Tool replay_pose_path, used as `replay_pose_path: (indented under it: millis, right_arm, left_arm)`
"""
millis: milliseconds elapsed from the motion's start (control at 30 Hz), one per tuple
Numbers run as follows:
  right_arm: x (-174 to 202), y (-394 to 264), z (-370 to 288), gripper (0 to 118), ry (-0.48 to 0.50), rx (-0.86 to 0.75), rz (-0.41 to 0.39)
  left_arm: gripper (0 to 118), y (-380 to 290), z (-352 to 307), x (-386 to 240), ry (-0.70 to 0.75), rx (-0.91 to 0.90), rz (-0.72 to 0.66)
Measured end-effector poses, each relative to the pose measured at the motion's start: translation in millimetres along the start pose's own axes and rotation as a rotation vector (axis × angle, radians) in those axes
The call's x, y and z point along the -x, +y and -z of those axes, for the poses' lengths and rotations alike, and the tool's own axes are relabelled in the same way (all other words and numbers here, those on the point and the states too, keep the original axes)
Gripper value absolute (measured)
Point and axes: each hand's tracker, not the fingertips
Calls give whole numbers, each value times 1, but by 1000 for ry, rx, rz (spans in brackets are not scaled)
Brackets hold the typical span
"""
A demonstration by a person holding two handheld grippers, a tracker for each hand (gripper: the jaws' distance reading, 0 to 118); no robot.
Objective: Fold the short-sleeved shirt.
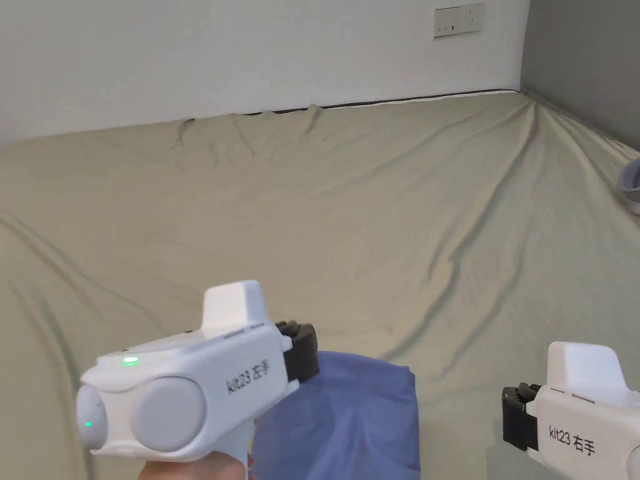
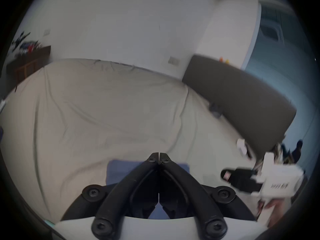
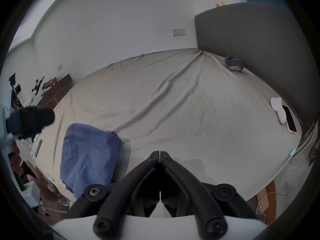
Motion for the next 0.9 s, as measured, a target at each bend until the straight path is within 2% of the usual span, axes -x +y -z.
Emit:
replay_pose_path:
  millis: [167, 267, 300, 433, 567, 667, 700, 733, 767, 800, 833, 867, 900]
  right_arm:
    - [3, -7, 3, 0, -1, 24, -6]
    - [4, -10, 1, 0, -6, 28, -13]
    - [5, -11, 1, 0, -11, 28, -20]
    - [4, -12, 2, 0, -13, 37, -18]
    - [8, -11, 2, 0, -7, 34, -30]
    - [13, -10, -1, 0, 12, 27, -39]
    - [14, -9, -3, 0, 23, 21, -48]
    - [15, -7, -5, 0, 36, 14, -57]
    - [16, -6, -7, 0, 46, 6, -62]
    - [16, -4, -9, 0, 57, -1, -63]
    - [17, -2, -10, 0, 69, -11, -63]
    - [18, 0, -11, 0, 82, -22, -63]
    - [20, 2, -13, 0, 97, -33, -68]
  left_arm:
    - [0, -35, 43, -36, -62, 106, 110]
    - [0, -47, 85, -49, 22, 221, 174]
    - [0, -56, 92, -55, 64, 221, 198]
    - [0, -67, 105, -57, 72, 170, 222]
    - [0, -64, 104, -41, 12, 181, 136]
    - [0, -58, 95, -25, -49, 214, -24]
    - [1, -51, 87, -15, -93, 232, -130]
    - [17, -47, 75, -8, -145, 217, -197]
    - [38, -43, 62, -3, -177, 174, -209]
    - [66, -39, 45, -2, -194, 116, -198]
    - [101, -32, 29, -1, -184, 66, -176]
    - [118, -28, 12, -2, -160, 22, -146]
    - [117, -27, -6, -2, -135, -20, -113]
